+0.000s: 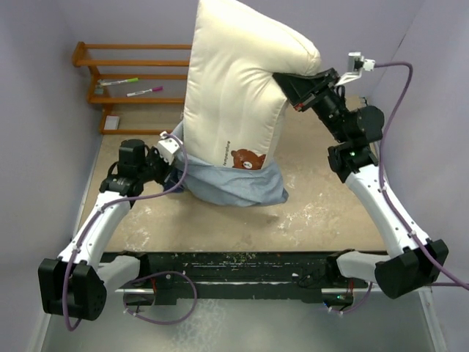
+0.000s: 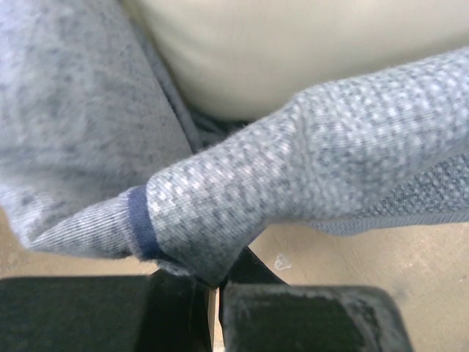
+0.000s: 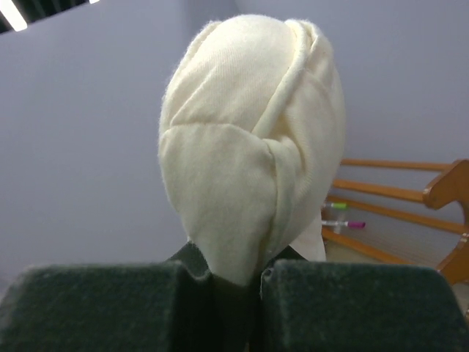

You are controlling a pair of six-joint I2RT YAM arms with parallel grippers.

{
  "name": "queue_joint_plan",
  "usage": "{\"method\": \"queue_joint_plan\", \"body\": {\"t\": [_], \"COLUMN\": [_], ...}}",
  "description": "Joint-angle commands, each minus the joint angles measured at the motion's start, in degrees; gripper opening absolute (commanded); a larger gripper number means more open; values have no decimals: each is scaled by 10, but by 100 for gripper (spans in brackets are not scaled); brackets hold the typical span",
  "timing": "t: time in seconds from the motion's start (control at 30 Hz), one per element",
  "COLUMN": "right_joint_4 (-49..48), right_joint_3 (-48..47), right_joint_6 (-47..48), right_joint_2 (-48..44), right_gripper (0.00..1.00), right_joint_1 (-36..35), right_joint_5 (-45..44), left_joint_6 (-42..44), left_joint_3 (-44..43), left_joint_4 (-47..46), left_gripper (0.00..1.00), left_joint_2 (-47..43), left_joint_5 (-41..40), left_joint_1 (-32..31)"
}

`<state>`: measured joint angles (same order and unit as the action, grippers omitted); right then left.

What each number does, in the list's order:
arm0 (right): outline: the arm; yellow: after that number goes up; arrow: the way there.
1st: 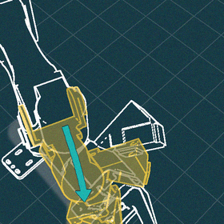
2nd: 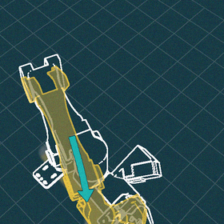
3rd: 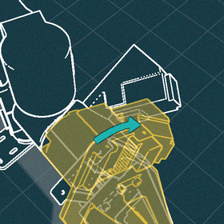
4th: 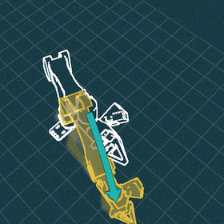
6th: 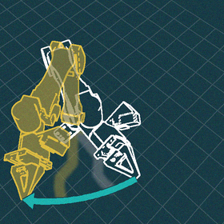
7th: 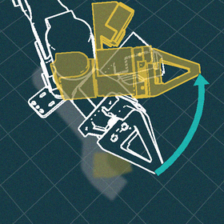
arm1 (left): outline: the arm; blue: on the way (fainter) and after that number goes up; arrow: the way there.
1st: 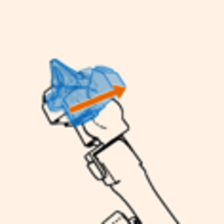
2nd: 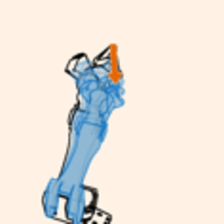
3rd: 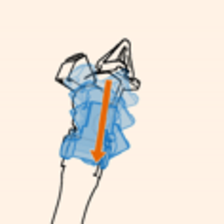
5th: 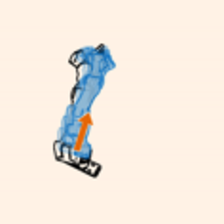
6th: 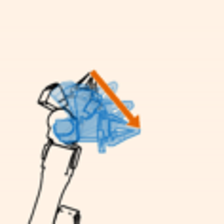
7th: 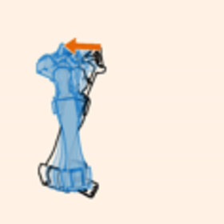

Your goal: Remove the pillowcase from the pillow

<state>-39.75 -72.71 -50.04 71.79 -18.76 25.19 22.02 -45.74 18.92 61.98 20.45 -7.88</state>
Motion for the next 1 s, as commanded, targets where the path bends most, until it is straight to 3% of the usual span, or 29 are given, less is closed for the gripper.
{"method": "queue_joint_plan", "body": {"t": [0.0, 0.13, 0.37, 0.6, 0.83, 0.97], "right_joint_4": [-199, -156, -130, -126, 6, 105], "right_joint_3": [-14, -15, -28, -6, -21, -34], "right_joint_6": [14, 57, 65, 100, 175, 284], "right_joint_2": [-102, -140, -152, -185, -193, -183], "right_gripper": [0, 0, 0, 0, 0, 0], "right_joint_1": [17, 30, 39, 39, 39, 39], "right_joint_5": [-185, -262, -320, -383, -367, -373], "left_joint_6": [5, 23, 35, 52, 64, 68], "left_joint_3": [-5, -11, -45, -50, -139, -224], "left_joint_4": [35, 66, 131, 153, 116, 91], "left_gripper": [0, 0, 0, 0, 0, 0], "left_joint_2": [-23, -28, 27, 2, 0, 17], "left_joint_5": [13, -12, -83, -85, -180, -224], "left_joint_1": [4, 4, 4, 4, 4, 6]}}
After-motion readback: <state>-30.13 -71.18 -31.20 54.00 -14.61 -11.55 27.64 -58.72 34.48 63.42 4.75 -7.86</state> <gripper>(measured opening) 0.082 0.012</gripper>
